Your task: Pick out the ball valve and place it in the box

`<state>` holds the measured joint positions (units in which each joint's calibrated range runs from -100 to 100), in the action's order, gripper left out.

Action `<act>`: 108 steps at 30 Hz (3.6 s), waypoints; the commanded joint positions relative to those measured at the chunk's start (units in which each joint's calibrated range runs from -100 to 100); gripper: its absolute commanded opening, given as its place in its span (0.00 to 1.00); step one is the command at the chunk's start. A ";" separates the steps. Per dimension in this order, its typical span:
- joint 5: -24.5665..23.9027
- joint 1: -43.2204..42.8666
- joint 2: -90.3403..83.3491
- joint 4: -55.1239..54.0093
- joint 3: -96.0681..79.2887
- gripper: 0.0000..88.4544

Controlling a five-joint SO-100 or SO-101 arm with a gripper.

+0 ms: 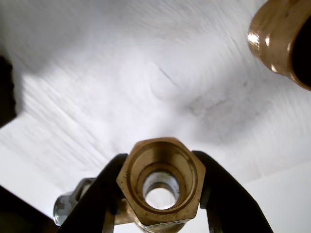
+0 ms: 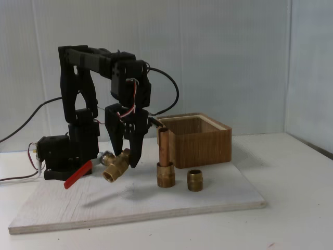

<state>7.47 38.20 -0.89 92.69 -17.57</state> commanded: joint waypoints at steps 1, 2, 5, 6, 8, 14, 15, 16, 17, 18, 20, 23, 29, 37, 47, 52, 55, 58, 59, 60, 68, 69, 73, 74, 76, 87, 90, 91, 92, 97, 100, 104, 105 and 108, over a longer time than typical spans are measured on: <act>-0.01 -0.41 -0.93 4.21 6.29 0.01; -0.01 -0.78 -0.93 5.33 7.37 0.01; -0.01 -1.52 -0.93 6.62 9.62 0.01; -0.01 -1.52 -0.93 6.62 9.99 0.01; -0.01 -1.67 -1.02 6.53 10.44 0.01; -1.41 -4.77 -1.87 6.53 13.33 0.01; -1.82 -5.43 -2.63 6.53 13.69 0.01; -2.13 -6.24 -3.56 6.53 13.78 0.01; -2.34 -7.13 -4.66 6.53 13.78 0.01; -2.60 -8.01 -6.02 6.53 13.60 0.01; -3.17 -9.71 -8.73 6.62 13.14 0.01; -3.95 -12.15 -12.46 6.71 13.05 0.01; -4.52 -15.47 -17.13 6.71 12.96 0.01; -6.53 -22.04 -22.13 6.71 13.05 0.01; -12.90 -37.61 -25.77 6.36 13.96 0.01; -16.06 -45.28 -25.52 0.59 13.96 0.01; -17.09 -48.68 -23.49 -1.73 13.96 0.01; -17.92 -50.01 -19.67 -2.94 16.12 0.01; -18.13 -50.01 -18.06 -3.11 17.93 0.01; -18.23 -50.01 -16.28 -2.76 20.09 0.01; -17.97 -50.89 -1.02 5.59 43.38 0.01; -17.97 -51.04 1.02 6.28 46.54 0.01; -17.92 -51.19 7.38 6.62 53.31 0.01; -17.92 -51.41 8.90 6.62 54.21 0.01; -17.82 -52.15 11.36 6.53 54.75 0.01; -11.81 -53.85 21.70 6.28 69.64 0.01; -10.00 -54.14 23.91 6.36 72.26 0.01; -9.95 -54.21 24.67 6.36 72.53 0.01; -10.00 -54.21 25.43 6.28 72.53 0.01; -10.11 -54.80 29.93 6.10 72.89 0.01; -10.88 -55.25 31.88 5.50 72.98 0.01; -11.55 -55.99 33.49 3.86 72.98 0.01; -11.55 -56.35 33.83 3.95 72.98 0.01; -12.38 -56.94 34.76 4.04 72.89 0.01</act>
<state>-3.95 -17.97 34.94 97.33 50.98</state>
